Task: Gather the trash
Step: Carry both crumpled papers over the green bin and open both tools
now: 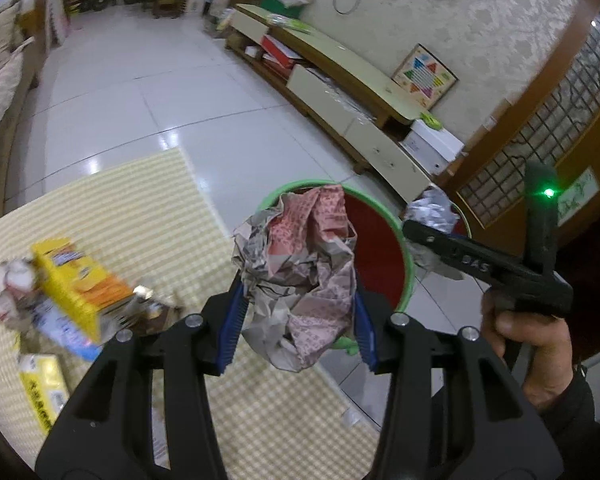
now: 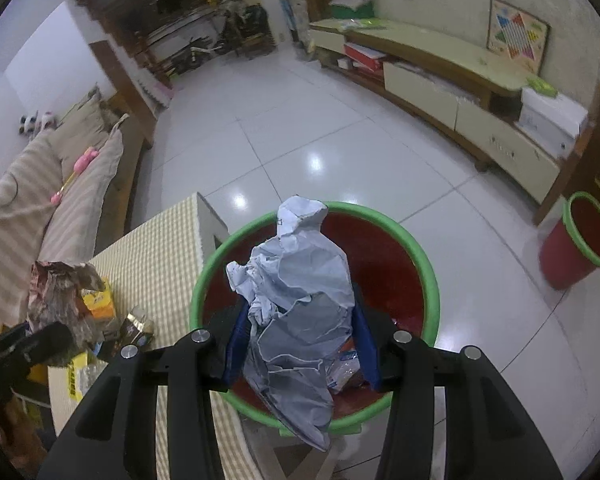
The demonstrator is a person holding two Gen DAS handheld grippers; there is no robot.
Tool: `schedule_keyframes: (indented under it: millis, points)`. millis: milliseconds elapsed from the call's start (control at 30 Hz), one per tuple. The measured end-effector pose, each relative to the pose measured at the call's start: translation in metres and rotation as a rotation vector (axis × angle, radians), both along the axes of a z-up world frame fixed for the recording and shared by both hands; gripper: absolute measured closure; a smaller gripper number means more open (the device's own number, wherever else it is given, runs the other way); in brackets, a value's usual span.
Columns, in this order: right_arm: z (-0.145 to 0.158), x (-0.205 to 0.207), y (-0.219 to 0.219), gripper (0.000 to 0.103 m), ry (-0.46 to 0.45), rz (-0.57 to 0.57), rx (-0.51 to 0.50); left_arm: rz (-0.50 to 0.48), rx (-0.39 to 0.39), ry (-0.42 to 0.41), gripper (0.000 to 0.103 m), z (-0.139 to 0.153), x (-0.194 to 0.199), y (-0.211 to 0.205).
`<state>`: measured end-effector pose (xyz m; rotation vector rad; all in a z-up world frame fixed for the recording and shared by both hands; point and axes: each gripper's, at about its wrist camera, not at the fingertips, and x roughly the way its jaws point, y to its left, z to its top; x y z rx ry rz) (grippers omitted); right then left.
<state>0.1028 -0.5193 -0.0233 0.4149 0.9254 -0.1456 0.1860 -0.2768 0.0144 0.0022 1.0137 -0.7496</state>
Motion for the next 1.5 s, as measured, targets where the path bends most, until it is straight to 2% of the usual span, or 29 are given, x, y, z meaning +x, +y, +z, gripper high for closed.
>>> schedule_keyframes:
  millis: [300,667,767,800,833,1000,1200,1500]
  points:
    - [0.0,0.005,-0.016,0.059,-0.008,-0.037,0.045,-0.065,0.019,0.003,0.056,-0.008,0.0,-0.047]
    - [0.004,0.009,-0.02,0.059,-0.039,-0.042,0.079,-0.102,0.051,0.009,0.055,-0.023,0.001,-0.062]
    - [0.007,0.01,-0.022,0.058,-0.06,-0.048,0.091,-0.098,0.051,0.007,0.049,-0.023,0.005,-0.067]
    - [0.007,0.011,-0.022,0.057,-0.063,-0.048,0.092,-0.095,0.051,0.005,0.038,-0.023,0.004,-0.067]
    - [0.008,0.011,-0.022,0.056,-0.066,-0.049,0.095,-0.09,0.053,0.0,0.025,-0.022,0.004,-0.067]
    - [0.009,0.012,-0.024,0.043,-0.079,-0.058,0.102,-0.101,0.073,-0.033,0.012,-0.018,-0.003,-0.064]
    - [0.013,0.013,-0.021,0.025,-0.092,-0.041,0.098,-0.079,0.079,-0.041,0.008,-0.015,-0.004,-0.051]
    - [0.016,0.014,-0.014,0.011,-0.104,-0.038,0.082,-0.026,0.091,-0.061,0.006,-0.007,-0.01,-0.015]
